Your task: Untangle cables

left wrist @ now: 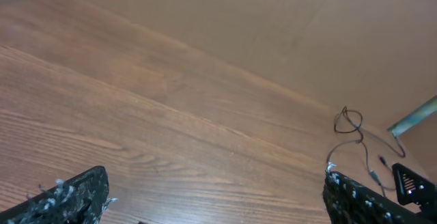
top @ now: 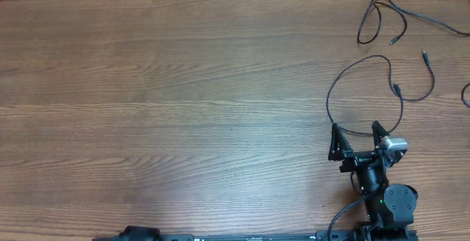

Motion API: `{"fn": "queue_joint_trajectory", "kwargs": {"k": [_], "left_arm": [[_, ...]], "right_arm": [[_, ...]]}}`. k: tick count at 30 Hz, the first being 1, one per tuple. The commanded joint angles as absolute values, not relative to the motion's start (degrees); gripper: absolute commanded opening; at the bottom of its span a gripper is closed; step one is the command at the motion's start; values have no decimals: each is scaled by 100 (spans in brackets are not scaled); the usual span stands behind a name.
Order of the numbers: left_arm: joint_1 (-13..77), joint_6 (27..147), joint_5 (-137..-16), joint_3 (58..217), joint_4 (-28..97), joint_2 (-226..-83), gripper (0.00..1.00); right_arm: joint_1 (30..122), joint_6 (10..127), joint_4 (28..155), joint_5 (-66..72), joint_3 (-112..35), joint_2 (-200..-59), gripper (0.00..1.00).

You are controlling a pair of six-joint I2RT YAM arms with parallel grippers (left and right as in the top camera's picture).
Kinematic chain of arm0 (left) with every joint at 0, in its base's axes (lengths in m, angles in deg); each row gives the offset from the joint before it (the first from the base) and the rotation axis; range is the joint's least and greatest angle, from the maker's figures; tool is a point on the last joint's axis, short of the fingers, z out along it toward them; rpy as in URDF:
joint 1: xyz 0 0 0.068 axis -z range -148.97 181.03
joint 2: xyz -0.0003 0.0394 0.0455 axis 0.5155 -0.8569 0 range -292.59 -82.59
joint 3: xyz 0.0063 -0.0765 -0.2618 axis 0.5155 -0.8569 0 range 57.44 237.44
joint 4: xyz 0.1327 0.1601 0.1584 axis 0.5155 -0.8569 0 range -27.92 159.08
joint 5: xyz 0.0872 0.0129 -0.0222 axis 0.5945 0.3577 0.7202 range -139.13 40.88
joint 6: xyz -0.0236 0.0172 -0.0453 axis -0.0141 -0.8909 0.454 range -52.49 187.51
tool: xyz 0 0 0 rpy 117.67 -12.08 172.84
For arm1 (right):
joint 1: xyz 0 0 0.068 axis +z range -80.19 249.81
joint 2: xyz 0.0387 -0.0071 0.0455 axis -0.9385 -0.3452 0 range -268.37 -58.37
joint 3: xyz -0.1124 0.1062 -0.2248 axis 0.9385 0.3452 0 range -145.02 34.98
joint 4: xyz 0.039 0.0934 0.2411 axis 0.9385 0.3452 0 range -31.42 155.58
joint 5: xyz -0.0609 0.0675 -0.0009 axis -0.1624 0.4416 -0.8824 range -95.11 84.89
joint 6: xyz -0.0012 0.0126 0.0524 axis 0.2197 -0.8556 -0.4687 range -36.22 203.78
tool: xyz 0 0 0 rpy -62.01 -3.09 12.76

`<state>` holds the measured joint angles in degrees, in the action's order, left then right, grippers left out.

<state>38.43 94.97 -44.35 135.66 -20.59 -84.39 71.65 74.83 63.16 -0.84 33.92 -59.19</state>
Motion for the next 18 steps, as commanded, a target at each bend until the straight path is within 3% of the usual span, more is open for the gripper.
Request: {"fn": "queue_joint_trajectory", "kwargs": {"k": [1,18], "left_arm": [[3812,9604,-4424,13603,-2085,-8284,100],[3812,9582,-4107,13594,-1967,-8284,100]], "right_arm": [[7124,7529,6301,-56,3453,-5853,100],[7124,7529,6301,-58,3453,-5853,100]]}}
